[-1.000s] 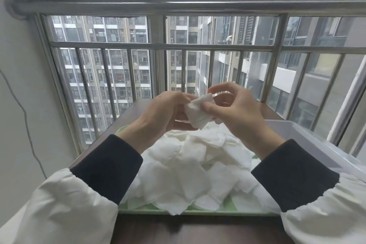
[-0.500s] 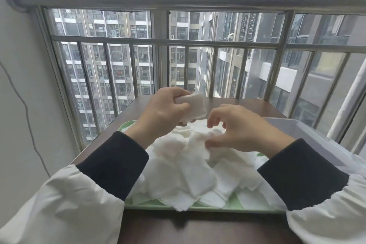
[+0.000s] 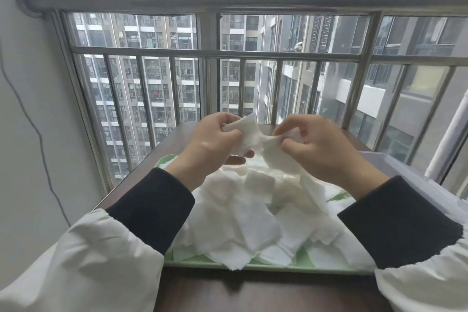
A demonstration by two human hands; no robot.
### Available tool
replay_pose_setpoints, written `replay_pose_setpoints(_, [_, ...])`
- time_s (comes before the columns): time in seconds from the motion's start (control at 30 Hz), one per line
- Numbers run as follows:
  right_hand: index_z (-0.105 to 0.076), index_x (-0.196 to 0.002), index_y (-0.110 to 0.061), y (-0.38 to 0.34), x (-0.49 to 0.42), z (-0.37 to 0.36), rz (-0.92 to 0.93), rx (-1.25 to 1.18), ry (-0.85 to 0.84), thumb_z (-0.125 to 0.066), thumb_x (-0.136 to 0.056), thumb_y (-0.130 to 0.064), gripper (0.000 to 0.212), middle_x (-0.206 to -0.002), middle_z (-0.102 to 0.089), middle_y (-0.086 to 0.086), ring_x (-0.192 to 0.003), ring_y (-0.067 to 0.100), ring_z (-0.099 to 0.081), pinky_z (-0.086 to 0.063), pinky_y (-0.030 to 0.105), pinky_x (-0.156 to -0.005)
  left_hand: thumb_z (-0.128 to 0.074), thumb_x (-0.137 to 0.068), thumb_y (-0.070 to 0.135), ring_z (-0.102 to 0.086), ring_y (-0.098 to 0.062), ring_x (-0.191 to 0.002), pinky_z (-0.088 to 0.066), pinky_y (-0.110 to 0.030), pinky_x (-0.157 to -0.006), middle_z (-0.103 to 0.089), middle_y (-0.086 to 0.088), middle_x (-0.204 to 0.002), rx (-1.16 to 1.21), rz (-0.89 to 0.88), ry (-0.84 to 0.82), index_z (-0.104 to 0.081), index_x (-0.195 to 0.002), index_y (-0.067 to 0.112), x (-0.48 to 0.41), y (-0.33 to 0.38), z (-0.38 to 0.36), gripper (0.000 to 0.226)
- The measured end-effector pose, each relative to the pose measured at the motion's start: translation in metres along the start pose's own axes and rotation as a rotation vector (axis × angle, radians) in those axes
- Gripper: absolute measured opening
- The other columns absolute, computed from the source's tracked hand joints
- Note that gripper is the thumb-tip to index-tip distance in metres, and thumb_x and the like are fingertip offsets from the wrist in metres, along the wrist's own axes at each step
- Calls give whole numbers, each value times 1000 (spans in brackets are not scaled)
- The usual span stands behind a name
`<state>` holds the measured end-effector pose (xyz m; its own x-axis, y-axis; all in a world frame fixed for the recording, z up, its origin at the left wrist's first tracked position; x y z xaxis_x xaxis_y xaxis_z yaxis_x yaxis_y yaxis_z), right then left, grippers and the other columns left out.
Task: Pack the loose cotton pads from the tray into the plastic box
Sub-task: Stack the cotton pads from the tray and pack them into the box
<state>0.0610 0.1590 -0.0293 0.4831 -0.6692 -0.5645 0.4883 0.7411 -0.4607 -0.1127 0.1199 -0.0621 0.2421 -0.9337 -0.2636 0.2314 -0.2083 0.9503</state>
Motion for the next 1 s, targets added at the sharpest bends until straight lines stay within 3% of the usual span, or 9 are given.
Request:
replay_pose_setpoints(0.1, [-72,-89,-30,2,0,-1,-10,-61,0,-63,-87,-13,19,-68,-61,-27,-71,-17,-54,-38,3,-57,-48,-94,-6,-77,-27,-74,-62,-31,-58,-70,-13,-98,-13,-11,25,-60,-112,8,-1,-1,2,26])
replay_pose_setpoints(0.2, [-74,-86,-32,7,4,-20,-21,8,-211,-69,-86,-18,15,-70,-61,-37,-73,-13,-56,-39,6,-59,-49,-94,-6,-77,-27,-75,-62,-31,-59,-68,-14,-101,-32,-27,52,-59,-113,10,-3,-2,5,27])
replay_pose_setpoints(0.3, [-76,-83,-34,10,6,-32,-42,-25,-336,-74,-82,-24,10,-85,-71,-21,-78,0,-63,-45,15,-70,-50,-94,-4,-77,-25,-76,-62,-31,-58,-69,-12,-95,-45,-39,55,-60,-108,14,-3,-1,6,25])
replay_pose_setpoints(0.4, [-78,-83,-29,9,4,-31,-92,-180,-351,-73,-85,-21,9,-81,-74,-3,-68,10,-63,-50,30,-65,-54,-94,-2,-77,-21,-74,-61,-29,-58,-70,-9,-94,-54,-49,49,-62,-100,20,-3,0,5,24])
replay_pose_setpoints(0.5, [-78,-82,-24,13,5,-27,-164,-288,-342,-68,-87,-11,16,-76,-73,5,-64,17,-59,-46,34,-57,-56,-94,-3,-76,-24,-83,-61,-29,-61,-67,-12,-104,-45,-42,33,-63,-100,21,-2,-1,3,25])
replay_pose_setpoints(0.63, [-77,-81,-23,17,3,-13,-202,-384,-162,-62,-87,-5,24,-71,-71,0,-52,2,-54,-42,18,-49,-57,-94,-4,-69,-22,-85,-60,-27,-61,-63,-14,-106,-25,-27,36,-63,-112,13,-4,-2,2,26])
replay_pose_setpoints(0.77, [-75,-86,-20,24,0,-2,-254,-515,-6,-58,-90,-4,24,-80,-71,-1,-63,2,-59,-45,17,-56,-58,-96,-4,-76,-21,-71,-60,-26,-59,-67,-13,-104,-11,-31,29,-61,-117,11,-3,-1,3,26])
replay_pose_setpoints(0.93, [-75,-93,-17,26,2,-6,-285,-591,-11,-61,-93,-3,19,-92,-74,5,-72,9,-66,-51,20,-58,-55,-96,-5,-77,-28,-79,-64,-32,-69,-69,-13,-101,26,-9,-24,-62,-115,9,-4,-2,-3,24])
replay_pose_setpoints(1.0, [-75,-94,-17,26,2,-8,-288,-610,-5,-63,-95,-6,16,-96,-73,8,-77,13,-67,-51,20,-61,-52,-94,-7,-76,-22,-78,-64,-32,-71,-68,-12,-101,27,-1,-39,-64,-112,10,-4,-3,-5,28])
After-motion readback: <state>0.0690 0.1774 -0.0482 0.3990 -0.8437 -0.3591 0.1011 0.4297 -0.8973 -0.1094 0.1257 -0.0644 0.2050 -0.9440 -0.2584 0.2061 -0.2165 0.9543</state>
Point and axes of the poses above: each hand's wrist, its own x-axis away from the middle knuckle, its own z-axis out of the back of the hand, y = z × x, the point moved 8 cm from there along -x, towards the middle knuckle
